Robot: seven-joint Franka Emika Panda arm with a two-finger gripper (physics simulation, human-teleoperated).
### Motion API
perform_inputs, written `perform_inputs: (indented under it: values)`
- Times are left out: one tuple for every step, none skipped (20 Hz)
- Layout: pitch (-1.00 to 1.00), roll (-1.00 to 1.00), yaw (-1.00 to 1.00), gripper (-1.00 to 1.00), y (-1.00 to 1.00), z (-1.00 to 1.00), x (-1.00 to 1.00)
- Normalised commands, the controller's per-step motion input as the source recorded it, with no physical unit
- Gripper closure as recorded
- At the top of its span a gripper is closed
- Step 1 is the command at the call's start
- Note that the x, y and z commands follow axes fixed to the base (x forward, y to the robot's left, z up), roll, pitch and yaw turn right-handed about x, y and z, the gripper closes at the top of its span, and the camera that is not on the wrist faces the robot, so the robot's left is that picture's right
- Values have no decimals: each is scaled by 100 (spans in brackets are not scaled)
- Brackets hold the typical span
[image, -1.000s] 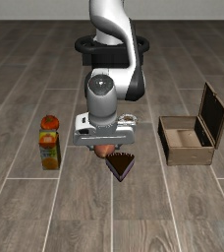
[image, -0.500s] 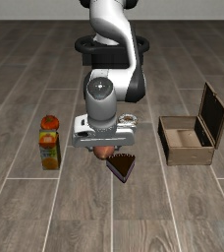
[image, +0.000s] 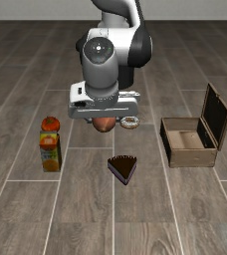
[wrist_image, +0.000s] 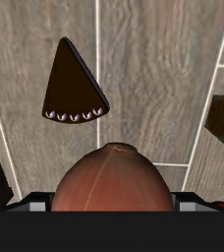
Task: Pick up the onion and place it in the box
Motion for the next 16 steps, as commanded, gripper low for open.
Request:
perform_inputs:
  values:
    - [0,0,0,100,0,100,0]
    - [0,0,0,100,0,100,0]
    - [0,0,0,100,0,100,0]
    - [0,0,0,100,0,100,0]
    - [0,0,0,100,0,100,0]
    - [0,0,0,100,0,100,0]
    - [0,0,0,100,100,0,0]
    - [0,0,0,100,100,0,0]
    - [0,0,0,100,100,0,0]
    - [0,0,0,100,100,0,0]
    - [0,0,0,100,100,0,0]
    - [0,0,0,100,100,0,0]
    - [0,0,0,100,100,0,0]
    - [0,0,0,100,100,0,0]
    - [0,0,0,100,100,0,0]
    - [0,0,0,100,100,0,0]
